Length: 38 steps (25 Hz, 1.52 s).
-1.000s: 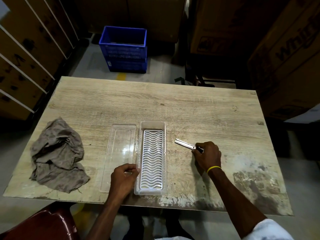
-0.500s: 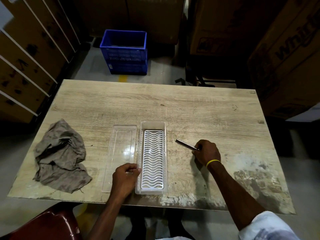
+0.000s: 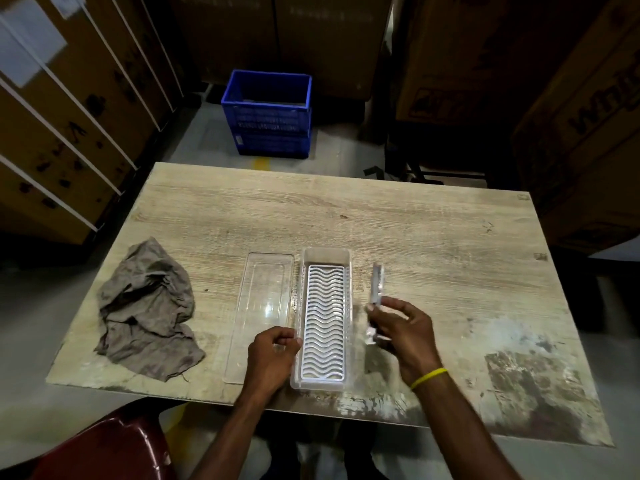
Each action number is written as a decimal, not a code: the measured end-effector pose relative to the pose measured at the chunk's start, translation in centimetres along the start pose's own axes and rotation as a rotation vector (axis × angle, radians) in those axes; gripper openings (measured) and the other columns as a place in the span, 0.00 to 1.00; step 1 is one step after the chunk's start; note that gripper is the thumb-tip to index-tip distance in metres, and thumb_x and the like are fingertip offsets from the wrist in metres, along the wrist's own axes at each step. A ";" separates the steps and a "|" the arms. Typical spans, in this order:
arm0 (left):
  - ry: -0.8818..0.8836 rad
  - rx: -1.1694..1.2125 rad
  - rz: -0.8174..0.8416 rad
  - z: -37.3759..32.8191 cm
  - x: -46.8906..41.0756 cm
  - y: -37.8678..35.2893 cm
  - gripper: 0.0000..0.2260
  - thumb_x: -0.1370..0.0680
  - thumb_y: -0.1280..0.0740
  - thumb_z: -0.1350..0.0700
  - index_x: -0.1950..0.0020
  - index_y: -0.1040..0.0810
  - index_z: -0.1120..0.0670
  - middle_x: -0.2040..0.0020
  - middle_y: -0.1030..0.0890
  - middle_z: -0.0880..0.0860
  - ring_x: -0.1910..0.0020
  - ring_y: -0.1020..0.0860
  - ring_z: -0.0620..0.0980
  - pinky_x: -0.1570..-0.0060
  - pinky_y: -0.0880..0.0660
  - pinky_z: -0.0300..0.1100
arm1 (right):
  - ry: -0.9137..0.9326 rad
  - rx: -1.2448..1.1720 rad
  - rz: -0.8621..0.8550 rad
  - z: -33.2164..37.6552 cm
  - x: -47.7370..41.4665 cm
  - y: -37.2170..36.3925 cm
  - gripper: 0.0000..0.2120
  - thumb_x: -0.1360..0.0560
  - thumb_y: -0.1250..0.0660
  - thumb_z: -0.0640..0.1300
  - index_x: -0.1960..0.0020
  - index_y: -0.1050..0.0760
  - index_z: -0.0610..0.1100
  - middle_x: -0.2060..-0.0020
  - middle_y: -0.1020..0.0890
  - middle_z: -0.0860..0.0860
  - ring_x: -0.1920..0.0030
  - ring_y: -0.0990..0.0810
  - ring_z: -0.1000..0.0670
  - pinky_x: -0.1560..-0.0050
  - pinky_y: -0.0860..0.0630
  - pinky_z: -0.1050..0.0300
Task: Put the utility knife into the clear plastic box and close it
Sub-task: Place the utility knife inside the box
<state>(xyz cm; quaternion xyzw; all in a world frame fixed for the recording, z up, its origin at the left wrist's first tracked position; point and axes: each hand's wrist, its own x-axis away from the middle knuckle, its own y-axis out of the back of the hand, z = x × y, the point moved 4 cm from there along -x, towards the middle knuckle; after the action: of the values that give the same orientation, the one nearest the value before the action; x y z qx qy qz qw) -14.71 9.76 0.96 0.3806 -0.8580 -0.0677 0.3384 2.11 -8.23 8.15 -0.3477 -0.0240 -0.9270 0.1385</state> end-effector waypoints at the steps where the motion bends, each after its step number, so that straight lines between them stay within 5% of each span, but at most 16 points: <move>1: -0.001 0.000 0.001 0.0 -0.1 0.0 0.05 0.27 0.23 0.57 0.53 0.15 0.50 0.56 0.14 0.50 0.55 0.15 0.52 0.51 0.16 0.58 | 0.012 0.036 0.028 -0.7 0.9 -1.7 0.14 0.33 0.20 0.36 0.50 0.20 0.42 0.68 0.14 0.42 0.72 0.18 0.51 0.73 0.22 0.57; 4: -0.009 -0.009 -0.010 0.1 -0.3 0.1 0.05 0.27 0.23 0.57 0.52 0.14 0.51 0.57 0.13 0.49 0.56 0.15 0.50 0.51 0.16 0.54 | 0.168 0.330 -0.007 -3.4 1.8 -5.7 0.20 0.38 0.16 0.42 0.51 0.22 0.47 0.67 0.15 0.42 0.69 0.15 0.48 0.67 0.18 0.50; 7: -0.050 -0.030 -0.032 0.1 -0.2 0.0 0.05 0.26 0.24 0.58 0.51 0.14 0.54 0.58 0.14 0.48 0.55 0.15 0.48 0.49 0.17 0.49 | 0.277 0.628 -0.093 -4.5 1.1 -8.2 0.17 0.37 0.18 0.47 0.54 0.23 0.50 0.69 0.17 0.50 0.63 0.16 0.48 0.59 0.22 0.55; 11: -0.066 -0.017 -0.026 0.2 -0.2 0.0 0.06 0.27 0.23 0.57 0.51 0.14 0.53 0.58 0.13 0.49 0.57 0.15 0.49 0.49 0.17 0.49 | 0.247 0.842 -0.168 -5.4 -0.7 -9.2 0.14 0.33 0.23 0.48 0.51 0.24 0.48 0.56 0.14 0.45 0.49 0.18 0.40 0.53 0.25 0.52; 32: -0.141 -0.055 -0.013 -0.1 0.1 0.2 0.07 0.27 0.23 0.55 0.50 0.15 0.54 0.59 0.16 0.49 0.61 0.19 0.43 0.60 0.25 0.34 | 0.411 1.229 -0.094 -8.5 -2.7 -11.2 0.20 0.23 0.33 0.43 0.32 0.30 0.46 0.47 0.17 0.41 0.45 0.19 0.37 0.50 0.23 0.47; 38: -0.129 -0.047 -0.012 -0.2 0.2 0.2 0.07 0.26 0.24 0.56 0.49 0.15 0.54 0.60 0.16 0.48 0.61 0.20 0.40 0.61 0.27 0.30 | 0.427 1.338 -0.076 -8.4 -2.6 -11.3 0.16 0.21 0.34 0.44 0.34 0.28 0.44 0.40 0.24 0.40 0.43 0.20 0.35 0.50 0.22 0.43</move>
<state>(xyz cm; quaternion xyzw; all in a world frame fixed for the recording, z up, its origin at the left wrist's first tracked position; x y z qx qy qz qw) -14.84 9.79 1.31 0.3723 -0.8739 -0.1143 0.2908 -4.45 2.02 0.63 0.0029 -0.5737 -0.7653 0.2920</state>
